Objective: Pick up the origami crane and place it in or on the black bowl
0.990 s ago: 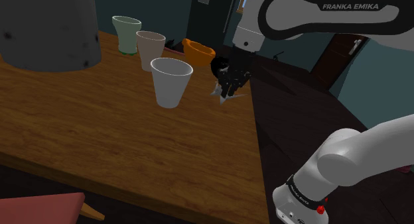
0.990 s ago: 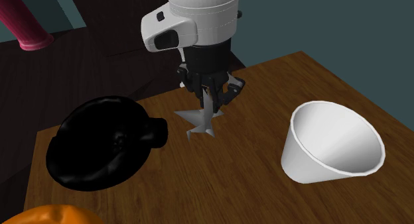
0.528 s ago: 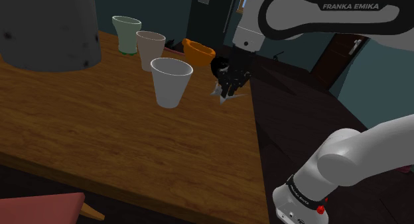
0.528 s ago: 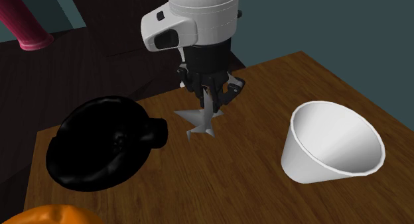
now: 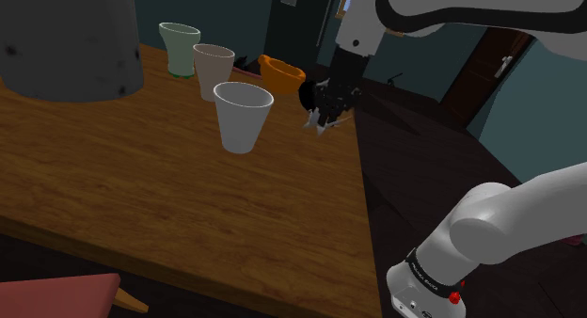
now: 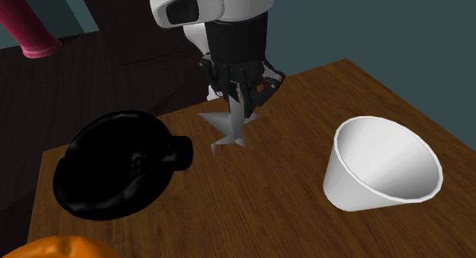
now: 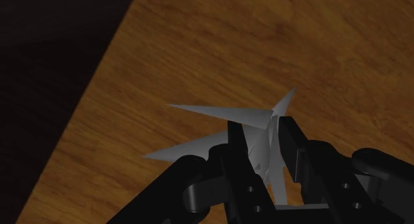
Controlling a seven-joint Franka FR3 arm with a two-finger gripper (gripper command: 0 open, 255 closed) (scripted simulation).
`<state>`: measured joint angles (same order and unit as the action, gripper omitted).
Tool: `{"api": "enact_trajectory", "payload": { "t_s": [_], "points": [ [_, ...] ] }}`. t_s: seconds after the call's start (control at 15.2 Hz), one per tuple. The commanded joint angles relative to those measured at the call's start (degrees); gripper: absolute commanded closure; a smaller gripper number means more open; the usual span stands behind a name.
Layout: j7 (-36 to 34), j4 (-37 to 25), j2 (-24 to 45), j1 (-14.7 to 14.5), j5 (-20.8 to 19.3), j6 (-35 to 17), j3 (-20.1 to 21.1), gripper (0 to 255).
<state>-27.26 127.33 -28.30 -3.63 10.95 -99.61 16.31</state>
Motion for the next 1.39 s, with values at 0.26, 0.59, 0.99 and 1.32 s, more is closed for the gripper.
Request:
{"api": "enact_trajectory", "payload": {
  "t_s": [0.26, 0.59, 0.99, 1.32],
  "points": [
    [-0.55, -5.03, 0.37, 0.14, -0.35, 4.66, -0.31, 255],
    [-0.91, -9.45, 1.06, 0.31, -0.69, 8.39, -0.59, 255],
    [-1.4, -15.16, 2.31, 0.53, -1.08, 12.86, -0.84, 255],
    [-1.87, -20.3, 3.69, 0.7, -1.42, 16.61, -0.97, 255]
  ]
}}
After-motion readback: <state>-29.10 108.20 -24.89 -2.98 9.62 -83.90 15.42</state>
